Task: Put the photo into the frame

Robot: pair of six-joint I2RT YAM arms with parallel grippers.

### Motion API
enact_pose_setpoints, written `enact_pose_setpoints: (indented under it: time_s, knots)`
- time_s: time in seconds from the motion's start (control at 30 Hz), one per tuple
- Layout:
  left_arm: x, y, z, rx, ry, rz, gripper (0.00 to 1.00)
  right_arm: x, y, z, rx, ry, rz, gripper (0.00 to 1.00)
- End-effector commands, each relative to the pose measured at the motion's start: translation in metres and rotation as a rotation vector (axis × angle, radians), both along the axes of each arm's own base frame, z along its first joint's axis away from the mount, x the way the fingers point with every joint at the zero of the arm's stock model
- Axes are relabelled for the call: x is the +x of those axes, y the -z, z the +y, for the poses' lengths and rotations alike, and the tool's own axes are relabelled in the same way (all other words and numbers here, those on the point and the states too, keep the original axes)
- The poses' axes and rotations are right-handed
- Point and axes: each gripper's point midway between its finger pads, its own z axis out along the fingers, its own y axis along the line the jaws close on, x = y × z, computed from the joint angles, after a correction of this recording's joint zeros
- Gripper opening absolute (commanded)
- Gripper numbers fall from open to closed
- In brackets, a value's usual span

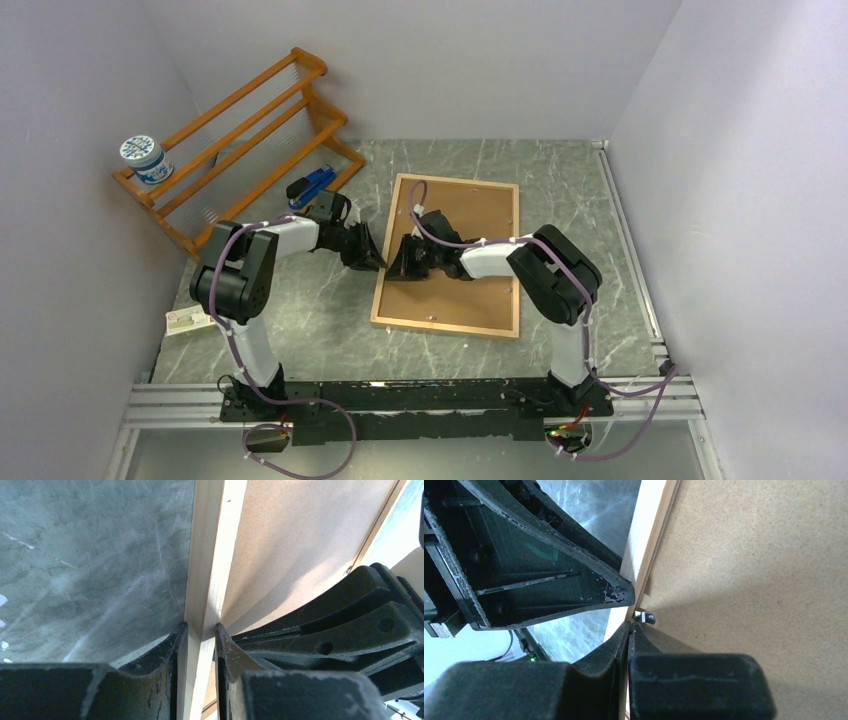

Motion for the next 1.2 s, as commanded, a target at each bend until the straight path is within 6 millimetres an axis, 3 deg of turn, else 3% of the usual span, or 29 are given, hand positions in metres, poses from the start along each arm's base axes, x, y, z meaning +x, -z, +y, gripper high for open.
enact_pose_setpoints:
  time_s: [0.0, 0.1, 0.2, 0.33, 0.57, 0.8, 1.0, 1.17]
  knots:
    - [-0.037, 0.024, 0.006, 0.043, 0.036, 0.156, 0.03, 0.030, 0.024, -0.016, -0.134, 0.069, -0.154, 0.05]
    - [-0.036, 0.021, 0.003, 0.024, 0.030, 0.160, 0.03, 0.032, 0.006, -0.013, -0.090, 0.044, -0.232, 0.06]
    - [-0.028, 0.014, 0.002, 0.028, 0.033, 0.138, 0.02, 0.029, -0.032, -0.009, -0.010, 0.014, -0.316, 0.08]
    - [-0.013, 0.006, 0.003, 0.053, 0.031, 0.088, 0.19, 0.036, -0.064, -0.026, -0.041, 0.079, -0.395, 0.11]
    - [0.013, 0.000, -0.002, 0.055, 0.030, 0.042, 0.44, 0.072, -0.059, -0.066, -0.163, 0.239, -0.354, 0.12]
    - [0.045, -0.007, -0.005, 0.090, 0.021, -0.019, 0.54, 0.107, -0.060, -0.069, -0.186, 0.300, -0.280, 0.23]
    - [0.066, 0.002, 0.002, 0.160, 0.018, -0.058, 0.51, 0.135, -0.047, -0.060, -0.138, 0.301, -0.206, 0.31]
    - [0.074, 0.011, 0.002, 0.177, 0.028, -0.071, 0.37, 0.154, -0.035, -0.047, -0.090, 0.247, -0.169, 0.31]
